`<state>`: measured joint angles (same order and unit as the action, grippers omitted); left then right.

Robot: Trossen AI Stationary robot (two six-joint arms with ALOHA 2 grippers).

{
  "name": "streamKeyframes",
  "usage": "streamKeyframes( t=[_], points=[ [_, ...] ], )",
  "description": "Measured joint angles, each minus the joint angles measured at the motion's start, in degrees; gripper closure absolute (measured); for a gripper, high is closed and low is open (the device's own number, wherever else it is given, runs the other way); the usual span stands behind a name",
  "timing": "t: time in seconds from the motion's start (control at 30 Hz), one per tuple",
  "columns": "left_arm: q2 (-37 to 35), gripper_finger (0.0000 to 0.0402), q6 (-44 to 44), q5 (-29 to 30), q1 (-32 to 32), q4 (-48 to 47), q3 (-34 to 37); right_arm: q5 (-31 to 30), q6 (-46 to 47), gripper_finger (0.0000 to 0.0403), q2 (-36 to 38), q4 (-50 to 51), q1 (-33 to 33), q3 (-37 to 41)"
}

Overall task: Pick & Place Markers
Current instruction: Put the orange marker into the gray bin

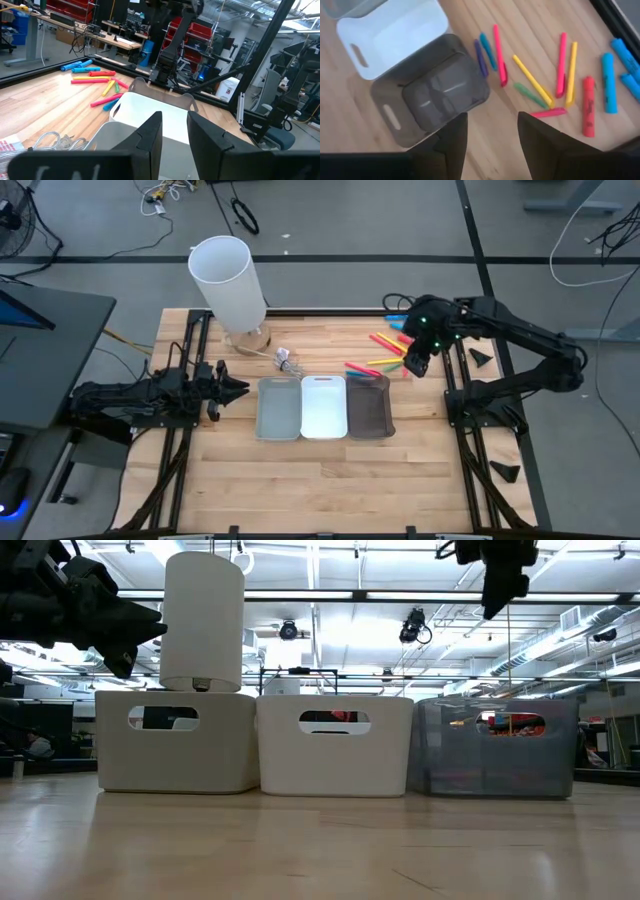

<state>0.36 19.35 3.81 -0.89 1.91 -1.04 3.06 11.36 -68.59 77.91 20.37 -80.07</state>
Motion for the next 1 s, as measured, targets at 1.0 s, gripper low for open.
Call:
streamKeyframes(
  t=[1.0],
  points=[
    [0.00, 0.0305, 0.00, 0.01, -0.01, -0.01, -0.01, -4.09, -9.06, 0.0227, -4.11, -0.27, 24.50, 0.00]
  ],
)
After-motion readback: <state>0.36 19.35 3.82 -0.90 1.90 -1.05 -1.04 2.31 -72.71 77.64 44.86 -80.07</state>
